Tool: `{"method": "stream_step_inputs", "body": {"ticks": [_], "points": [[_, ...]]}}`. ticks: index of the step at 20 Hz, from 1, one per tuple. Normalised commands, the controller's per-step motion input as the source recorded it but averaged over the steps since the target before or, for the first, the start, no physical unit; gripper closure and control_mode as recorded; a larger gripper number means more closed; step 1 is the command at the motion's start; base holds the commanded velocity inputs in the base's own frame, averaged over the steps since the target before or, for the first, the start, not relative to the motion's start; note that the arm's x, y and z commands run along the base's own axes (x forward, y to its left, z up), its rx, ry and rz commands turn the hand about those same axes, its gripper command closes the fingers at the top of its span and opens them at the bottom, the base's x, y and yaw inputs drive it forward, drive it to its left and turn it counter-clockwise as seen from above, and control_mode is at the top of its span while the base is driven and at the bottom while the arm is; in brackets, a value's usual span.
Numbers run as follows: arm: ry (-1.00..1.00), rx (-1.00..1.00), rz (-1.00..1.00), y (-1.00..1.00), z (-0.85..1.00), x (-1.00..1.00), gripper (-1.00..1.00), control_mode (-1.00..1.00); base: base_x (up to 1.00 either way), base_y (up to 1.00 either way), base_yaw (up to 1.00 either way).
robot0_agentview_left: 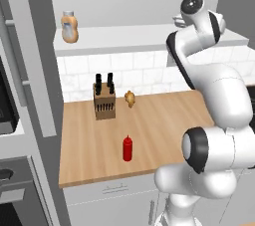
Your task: Put the shaker and condiment bottle from the counter next to their counterparts in the cabinet.
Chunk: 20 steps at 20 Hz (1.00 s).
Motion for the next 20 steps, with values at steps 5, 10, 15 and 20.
{"method": "stream_step_inputs", "body": {"ticks": [5, 10, 15, 20], "points": [[0.00, 0.00, 0.00, 0.00, -0.03, 0.10, 1.00, -1.00, 0.00, 0.00, 0.00], [0.00, 0.00, 0.00, 0.00, -0.09, 0.07, 1.00, -1.00, 0.00, 0.00, 0.00], [0.00, 0.00, 0.00, 0.00, -0.05, 0.17, 1.00, -1.00, 0.00, 0.00, 0.00], [0.00, 0.00, 0.00, 0.00, 0.00, 0.29, 1.00, -1.00, 0.00, 0.00, 0.00]]}}
